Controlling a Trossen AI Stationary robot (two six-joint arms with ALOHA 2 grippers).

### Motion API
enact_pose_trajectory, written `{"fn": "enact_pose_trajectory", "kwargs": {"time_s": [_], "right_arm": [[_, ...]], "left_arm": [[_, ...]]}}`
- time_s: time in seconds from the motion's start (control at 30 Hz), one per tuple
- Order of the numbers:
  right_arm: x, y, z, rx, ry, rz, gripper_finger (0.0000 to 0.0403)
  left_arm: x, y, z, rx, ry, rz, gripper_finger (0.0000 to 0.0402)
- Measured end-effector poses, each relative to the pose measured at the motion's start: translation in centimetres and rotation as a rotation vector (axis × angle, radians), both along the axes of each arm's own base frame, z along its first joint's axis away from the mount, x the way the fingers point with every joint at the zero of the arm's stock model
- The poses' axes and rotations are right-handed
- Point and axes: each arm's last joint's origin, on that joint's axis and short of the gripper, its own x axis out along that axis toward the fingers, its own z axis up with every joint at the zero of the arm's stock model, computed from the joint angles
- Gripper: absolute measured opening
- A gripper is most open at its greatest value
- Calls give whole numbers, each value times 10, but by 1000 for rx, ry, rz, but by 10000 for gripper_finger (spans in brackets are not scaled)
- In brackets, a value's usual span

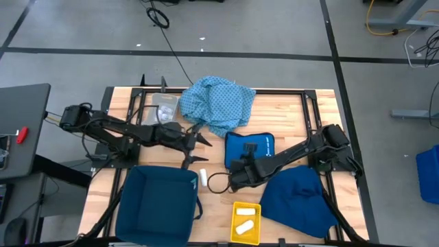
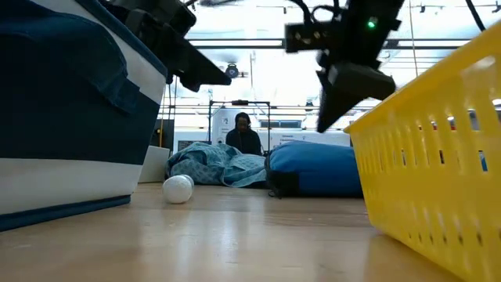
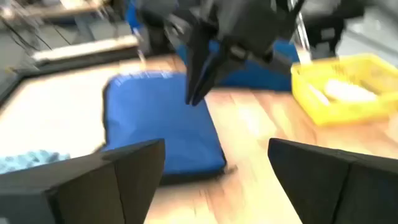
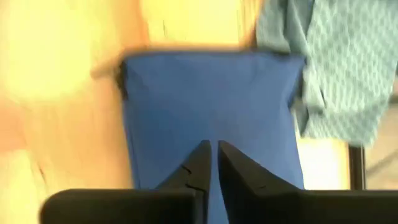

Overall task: Pick & place medical supplies in basket/bin
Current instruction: Put the rolled gauze into the yellow bin

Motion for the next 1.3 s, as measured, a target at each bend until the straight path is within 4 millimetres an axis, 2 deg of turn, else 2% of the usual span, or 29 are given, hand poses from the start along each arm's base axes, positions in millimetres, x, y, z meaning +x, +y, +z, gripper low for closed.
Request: {"fn": "enact_pose_trajectory", "kwargs": {"time_s": [0.27,0.4,0.53,0.63,0.77,0.87,1.0,1.17,1.3], "right_arm": [[-2,-2,15,-40,-37,49,146],[-10,-6,27,-70,-46,26,205],[-19,-7,38,-81,-61,-6,241],[-25,-6,43,-88,-62,-15,251],[-29,-1,44,-94,-56,-3,248],[-26,6,45,-71,-94,25,243],[-19,17,47,-18,-159,93,237],[-5,29,46,132,-259,230,236],[9,31,29,304,-379,391,236]], "left_arm": [[7,-14,15,164,171,-112,273],[10,-14,22,257,170,-50,270],[12,-13,26,324,157,-6,268],[16,-13,24,357,152,8,266],[27,-16,11,415,155,20,262],[33,-14,2,435,170,41,259],[35,-9,2,418,166,31,256],[34,0,0,376,197,61,256],[35,15,2,328,187,153,256]]}}
